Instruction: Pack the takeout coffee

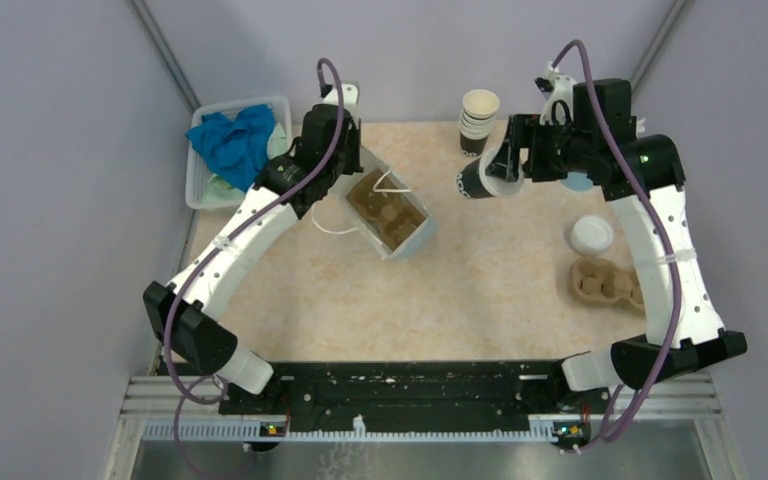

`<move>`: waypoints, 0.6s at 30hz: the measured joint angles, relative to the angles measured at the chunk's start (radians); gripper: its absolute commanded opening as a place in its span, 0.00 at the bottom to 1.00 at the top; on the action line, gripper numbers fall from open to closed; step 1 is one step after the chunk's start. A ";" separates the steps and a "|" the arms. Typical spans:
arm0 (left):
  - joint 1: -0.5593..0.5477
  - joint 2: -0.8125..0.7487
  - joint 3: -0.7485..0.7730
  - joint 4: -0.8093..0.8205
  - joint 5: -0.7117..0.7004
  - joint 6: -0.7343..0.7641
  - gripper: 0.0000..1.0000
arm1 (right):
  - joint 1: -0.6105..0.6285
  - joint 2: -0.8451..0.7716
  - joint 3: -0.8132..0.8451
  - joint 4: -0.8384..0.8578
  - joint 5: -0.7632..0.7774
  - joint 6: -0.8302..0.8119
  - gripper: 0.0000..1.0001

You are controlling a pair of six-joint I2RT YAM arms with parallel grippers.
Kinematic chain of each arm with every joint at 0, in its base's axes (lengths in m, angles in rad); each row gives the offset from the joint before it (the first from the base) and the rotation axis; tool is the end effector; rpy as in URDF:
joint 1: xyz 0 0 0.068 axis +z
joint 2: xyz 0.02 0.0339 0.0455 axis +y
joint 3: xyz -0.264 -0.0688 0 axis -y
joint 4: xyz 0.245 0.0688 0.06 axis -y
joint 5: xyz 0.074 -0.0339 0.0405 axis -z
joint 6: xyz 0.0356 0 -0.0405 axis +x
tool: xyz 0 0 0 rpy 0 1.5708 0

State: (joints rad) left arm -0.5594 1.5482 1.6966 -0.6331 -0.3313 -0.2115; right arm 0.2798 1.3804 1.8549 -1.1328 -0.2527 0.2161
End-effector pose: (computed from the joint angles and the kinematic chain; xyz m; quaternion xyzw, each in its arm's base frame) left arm 0.2966 -0.1721 0.4228 0.0622 0.8464 -0.0608 0.5254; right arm 0.2343 0.0766 0.4717 -0.0839 0.8883 0.2169 0.3959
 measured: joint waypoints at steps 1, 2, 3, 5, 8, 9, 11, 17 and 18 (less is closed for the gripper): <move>0.002 -0.015 -0.042 0.058 0.000 0.009 0.00 | 0.003 0.010 0.022 -0.004 0.001 -0.005 0.71; 0.003 -0.031 -0.085 0.111 0.000 0.019 0.00 | 0.009 0.017 0.042 -0.006 0.002 -0.009 0.71; 0.005 -0.050 -0.132 0.163 0.000 0.025 0.00 | 0.015 0.018 0.049 -0.005 0.002 -0.013 0.71; 0.008 -0.088 -0.222 0.249 0.001 0.031 0.00 | 0.032 0.018 0.058 -0.009 0.003 -0.019 0.71; 0.011 -0.143 -0.326 0.337 0.009 0.024 0.00 | 0.069 0.019 0.058 -0.013 0.006 -0.031 0.71; 0.012 -0.166 -0.363 0.365 0.011 0.016 0.00 | 0.080 0.019 0.058 -0.014 0.006 -0.032 0.71; 0.013 -0.213 -0.425 0.402 0.012 -0.002 0.00 | 0.100 0.019 0.058 -0.014 0.006 -0.040 0.71; 0.014 -0.324 -0.491 0.408 -0.016 -0.082 0.00 | 0.151 0.016 0.066 -0.015 0.005 -0.068 0.70; 0.014 -0.333 -0.491 0.403 -0.021 -0.095 0.00 | 0.160 0.016 0.066 -0.013 0.001 -0.072 0.70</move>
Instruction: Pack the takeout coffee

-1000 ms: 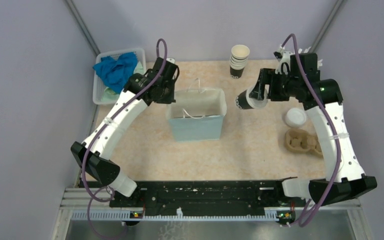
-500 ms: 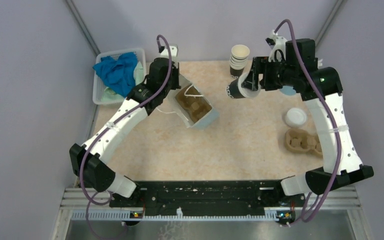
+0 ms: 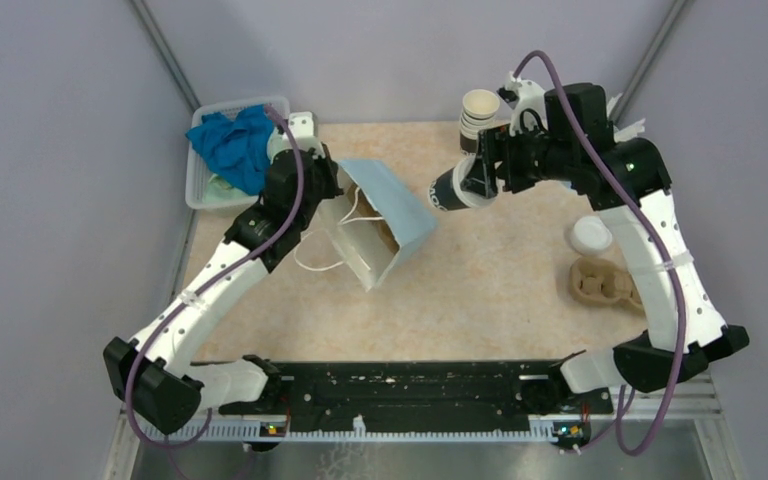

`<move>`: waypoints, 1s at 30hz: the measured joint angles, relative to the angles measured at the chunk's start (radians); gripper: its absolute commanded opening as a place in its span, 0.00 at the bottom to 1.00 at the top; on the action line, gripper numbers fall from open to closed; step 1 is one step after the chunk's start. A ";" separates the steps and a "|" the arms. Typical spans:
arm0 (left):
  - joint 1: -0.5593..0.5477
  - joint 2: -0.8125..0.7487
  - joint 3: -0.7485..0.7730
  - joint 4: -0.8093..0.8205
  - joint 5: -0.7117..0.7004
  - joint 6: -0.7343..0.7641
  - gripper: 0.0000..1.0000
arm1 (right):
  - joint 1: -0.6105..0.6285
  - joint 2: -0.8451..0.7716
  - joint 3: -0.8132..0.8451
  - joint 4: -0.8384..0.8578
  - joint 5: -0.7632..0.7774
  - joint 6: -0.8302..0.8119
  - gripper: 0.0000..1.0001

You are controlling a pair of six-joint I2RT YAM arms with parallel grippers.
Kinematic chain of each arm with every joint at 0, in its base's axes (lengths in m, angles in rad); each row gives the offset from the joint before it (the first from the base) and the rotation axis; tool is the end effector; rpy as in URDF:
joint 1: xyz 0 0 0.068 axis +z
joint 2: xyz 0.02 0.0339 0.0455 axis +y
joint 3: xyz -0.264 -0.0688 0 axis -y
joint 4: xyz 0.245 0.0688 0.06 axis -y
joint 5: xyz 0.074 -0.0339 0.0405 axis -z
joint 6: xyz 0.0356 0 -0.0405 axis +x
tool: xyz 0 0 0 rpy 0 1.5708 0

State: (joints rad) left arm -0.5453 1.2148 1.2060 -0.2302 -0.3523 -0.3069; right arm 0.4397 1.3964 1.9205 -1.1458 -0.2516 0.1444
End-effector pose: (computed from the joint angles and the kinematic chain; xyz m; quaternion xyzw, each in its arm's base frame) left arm 0.2439 -0.1336 0.3934 -0.0154 0.7816 -0.1259 0.6108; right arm 0.2174 0.1121 0.4849 -0.1865 0.8644 0.2374 0.4020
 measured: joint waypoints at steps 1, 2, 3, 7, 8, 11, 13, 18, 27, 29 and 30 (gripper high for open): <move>0.001 -0.010 0.000 -0.006 -0.003 -0.014 0.00 | 0.011 -0.001 0.000 0.002 -0.004 -0.005 0.70; 0.001 -0.019 0.000 -0.013 -0.004 -0.031 0.00 | 0.021 -0.002 0.000 0.005 -0.006 -0.010 0.70; 0.001 -0.028 -0.002 -0.022 -0.004 -0.045 0.00 | 0.037 -0.002 0.000 0.008 -0.009 -0.015 0.70; 0.001 -0.047 -0.003 -0.072 -0.005 -0.098 0.00 | 0.084 -0.016 0.000 0.032 -0.022 -0.035 0.69; 0.001 -0.048 -0.003 -0.091 -0.006 -0.113 0.00 | 0.087 -0.021 0.000 0.037 -0.025 -0.039 0.68; 0.001 -0.048 -0.003 -0.164 -0.020 -0.149 0.00 | 0.091 -0.044 -0.002 0.054 -0.039 -0.048 0.68; 0.002 -0.051 -0.005 -0.191 -0.025 -0.163 0.00 | 0.102 -0.056 -0.002 0.061 -0.048 -0.052 0.68; 0.002 -0.105 -0.047 -0.245 -0.026 -0.200 0.00 | 0.161 -0.086 -0.020 0.076 -0.069 -0.064 0.66; 0.002 -0.162 -0.082 -0.267 0.002 -0.246 0.00 | 0.244 -0.127 -0.094 0.114 -0.066 -0.137 0.64; 0.002 -0.170 -0.089 -0.269 0.013 -0.249 0.00 | 0.252 -0.126 -0.097 0.126 -0.060 -0.158 0.64; 0.002 -0.171 -0.089 -0.270 0.019 -0.249 0.00 | 0.259 -0.127 -0.100 0.133 -0.056 -0.170 0.64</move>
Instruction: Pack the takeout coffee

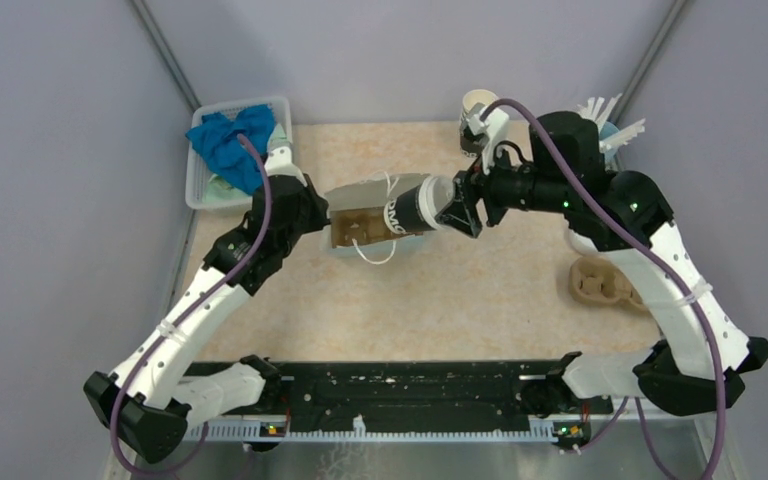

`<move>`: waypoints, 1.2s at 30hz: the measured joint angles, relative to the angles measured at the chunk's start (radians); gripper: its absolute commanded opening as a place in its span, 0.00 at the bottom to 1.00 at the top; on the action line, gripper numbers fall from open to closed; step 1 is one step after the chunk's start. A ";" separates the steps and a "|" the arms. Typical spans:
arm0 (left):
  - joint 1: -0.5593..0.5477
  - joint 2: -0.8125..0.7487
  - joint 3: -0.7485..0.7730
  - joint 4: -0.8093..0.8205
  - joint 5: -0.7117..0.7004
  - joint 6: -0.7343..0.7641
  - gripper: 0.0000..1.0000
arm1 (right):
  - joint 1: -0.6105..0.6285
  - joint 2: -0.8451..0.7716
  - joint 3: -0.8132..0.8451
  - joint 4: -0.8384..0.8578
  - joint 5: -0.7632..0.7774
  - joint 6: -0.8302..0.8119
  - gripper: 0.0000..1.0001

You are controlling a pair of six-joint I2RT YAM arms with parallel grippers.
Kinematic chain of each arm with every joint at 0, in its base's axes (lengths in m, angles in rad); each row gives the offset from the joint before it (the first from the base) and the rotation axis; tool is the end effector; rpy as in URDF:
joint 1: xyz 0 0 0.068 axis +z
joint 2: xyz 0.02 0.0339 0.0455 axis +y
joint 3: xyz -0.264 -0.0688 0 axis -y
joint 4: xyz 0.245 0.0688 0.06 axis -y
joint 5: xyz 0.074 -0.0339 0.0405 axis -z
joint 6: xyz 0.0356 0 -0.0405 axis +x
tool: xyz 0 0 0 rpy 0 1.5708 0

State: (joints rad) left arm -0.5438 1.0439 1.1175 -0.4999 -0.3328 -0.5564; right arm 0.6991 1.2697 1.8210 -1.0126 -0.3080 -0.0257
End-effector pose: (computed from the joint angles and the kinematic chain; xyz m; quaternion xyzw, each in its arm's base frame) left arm 0.1987 -0.1066 0.3750 -0.0949 0.8285 -0.1605 0.5280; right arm 0.1581 0.1470 0.4970 -0.3733 0.7568 0.2950 0.4482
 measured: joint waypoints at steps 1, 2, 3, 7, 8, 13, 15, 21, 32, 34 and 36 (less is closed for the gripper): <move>0.000 -0.001 0.000 0.000 0.006 -0.001 0.00 | 0.014 0.000 -0.002 0.003 0.006 -0.015 0.63; 0.000 -0.001 0.000 -0.002 0.013 -0.002 0.00 | 0.029 0.000 -0.008 0.010 0.014 -0.028 0.63; 0.000 -0.001 0.000 -0.003 0.022 -0.003 0.00 | 0.054 0.000 -0.016 0.016 0.026 -0.047 0.63; 0.000 -0.014 -0.007 -0.016 0.042 -0.005 0.00 | 0.155 0.000 -0.066 0.042 0.105 -0.113 0.63; 0.000 -0.024 -0.015 -0.017 0.048 -0.006 0.00 | 0.177 0.001 -0.082 0.045 0.129 -0.128 0.63; 0.000 -0.089 -0.061 -0.024 0.079 -0.001 0.00 | 0.214 0.029 -0.095 0.044 0.225 -0.150 0.63; 0.000 -0.107 -0.074 -0.023 0.087 0.009 0.00 | 0.222 0.035 -0.104 0.049 0.265 -0.158 0.63; 0.000 -0.143 -0.114 0.003 0.118 0.044 0.00 | 0.243 0.055 -0.106 0.048 0.338 -0.203 0.62; 0.000 -0.154 -0.139 0.058 0.146 0.087 0.00 | 0.360 0.123 -0.207 0.133 0.485 -0.386 0.62; 0.000 -0.146 -0.139 0.066 0.152 0.090 0.00 | 0.386 0.137 -0.240 0.155 0.510 -0.413 0.62; 0.000 -0.135 -0.139 0.075 0.158 0.097 0.00 | 0.400 0.150 -0.267 0.166 0.530 -0.436 0.62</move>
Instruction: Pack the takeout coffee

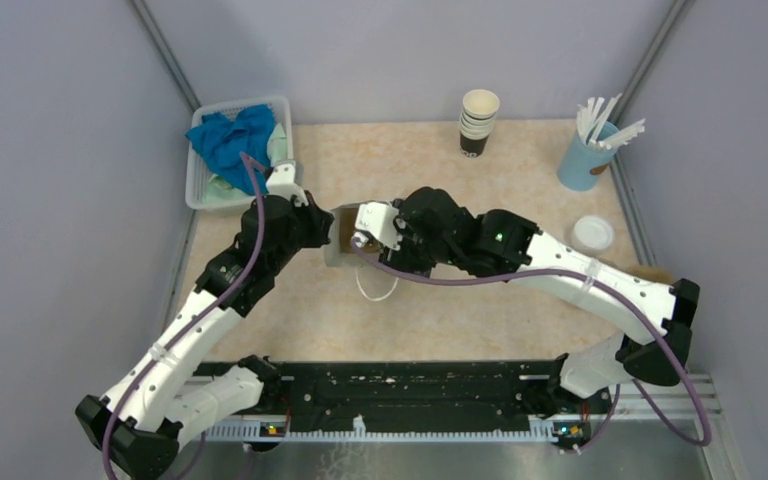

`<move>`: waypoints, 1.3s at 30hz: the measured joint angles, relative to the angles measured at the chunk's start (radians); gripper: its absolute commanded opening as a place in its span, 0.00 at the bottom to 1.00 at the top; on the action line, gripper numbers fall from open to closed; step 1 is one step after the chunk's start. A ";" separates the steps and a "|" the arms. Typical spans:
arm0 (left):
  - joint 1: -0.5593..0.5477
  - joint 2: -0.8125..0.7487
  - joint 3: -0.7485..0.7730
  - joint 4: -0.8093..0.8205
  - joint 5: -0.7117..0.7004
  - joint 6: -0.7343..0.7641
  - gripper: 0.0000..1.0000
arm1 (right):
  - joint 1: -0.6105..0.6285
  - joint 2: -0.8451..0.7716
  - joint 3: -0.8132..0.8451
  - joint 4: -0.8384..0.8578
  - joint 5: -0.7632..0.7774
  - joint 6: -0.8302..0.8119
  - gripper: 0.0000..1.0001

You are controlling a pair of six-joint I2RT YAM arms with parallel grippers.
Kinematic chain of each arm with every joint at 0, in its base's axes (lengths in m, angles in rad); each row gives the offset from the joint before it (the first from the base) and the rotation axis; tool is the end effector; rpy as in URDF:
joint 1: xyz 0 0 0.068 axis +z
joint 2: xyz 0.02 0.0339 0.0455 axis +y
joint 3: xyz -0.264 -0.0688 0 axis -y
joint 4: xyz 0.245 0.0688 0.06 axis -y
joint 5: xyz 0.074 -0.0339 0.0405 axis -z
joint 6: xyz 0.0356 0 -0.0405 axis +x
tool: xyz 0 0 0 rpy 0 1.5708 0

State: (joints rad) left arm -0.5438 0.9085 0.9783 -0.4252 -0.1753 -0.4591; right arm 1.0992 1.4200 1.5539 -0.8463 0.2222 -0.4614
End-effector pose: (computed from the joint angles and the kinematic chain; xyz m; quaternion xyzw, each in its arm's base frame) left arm 0.1745 -0.0982 0.3607 -0.0153 0.8192 -0.2104 0.5333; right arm 0.1421 0.2614 0.3956 -0.6030 0.6747 0.0339 0.4243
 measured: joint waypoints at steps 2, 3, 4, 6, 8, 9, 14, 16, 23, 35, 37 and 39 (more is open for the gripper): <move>0.000 0.006 0.000 0.009 0.006 0.010 0.00 | 0.005 0.014 -0.012 0.003 0.018 -0.016 0.62; 0.000 0.006 0.000 0.014 0.011 0.013 0.00 | 0.005 0.022 -0.016 0.008 0.027 -0.023 0.62; 0.000 0.005 -0.001 0.017 0.015 0.016 0.00 | 0.005 0.029 -0.018 0.008 0.036 -0.030 0.62; 0.000 0.003 -0.008 0.029 0.027 0.019 0.00 | 0.005 0.038 -0.024 0.013 0.050 -0.043 0.62; 0.000 -0.004 -0.028 0.041 0.036 0.020 0.00 | 0.005 0.045 -0.025 0.014 0.059 -0.055 0.62; 0.000 -0.010 -0.040 0.046 0.042 0.020 0.00 | 0.005 0.047 -0.029 0.021 0.064 -0.062 0.62; 0.000 -0.035 -0.079 0.051 0.056 0.016 0.00 | 0.005 0.058 -0.037 0.039 0.066 -0.090 0.62; 0.000 -0.049 -0.096 0.050 0.056 0.016 0.00 | 0.005 0.065 -0.037 0.051 0.067 -0.103 0.62; 0.000 -0.074 -0.116 0.048 0.056 0.016 0.00 | 0.006 0.076 -0.089 0.106 0.080 -0.161 0.63; 0.000 -0.043 -0.076 0.012 0.064 0.043 0.00 | -0.014 0.077 -0.172 0.183 0.119 -0.207 0.62; 0.000 -0.042 -0.075 0.010 0.067 0.047 0.00 | -0.023 0.074 -0.172 0.188 0.116 -0.200 0.62; 0.000 -0.041 -0.075 0.008 0.068 0.053 0.00 | -0.032 0.067 -0.173 0.190 0.113 -0.192 0.62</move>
State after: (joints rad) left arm -0.5438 0.8673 0.9035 -0.4168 -0.1074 -0.4065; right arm 1.0672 1.4872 1.3808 -0.6559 0.3347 -0.6537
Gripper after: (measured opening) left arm 0.006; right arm 0.630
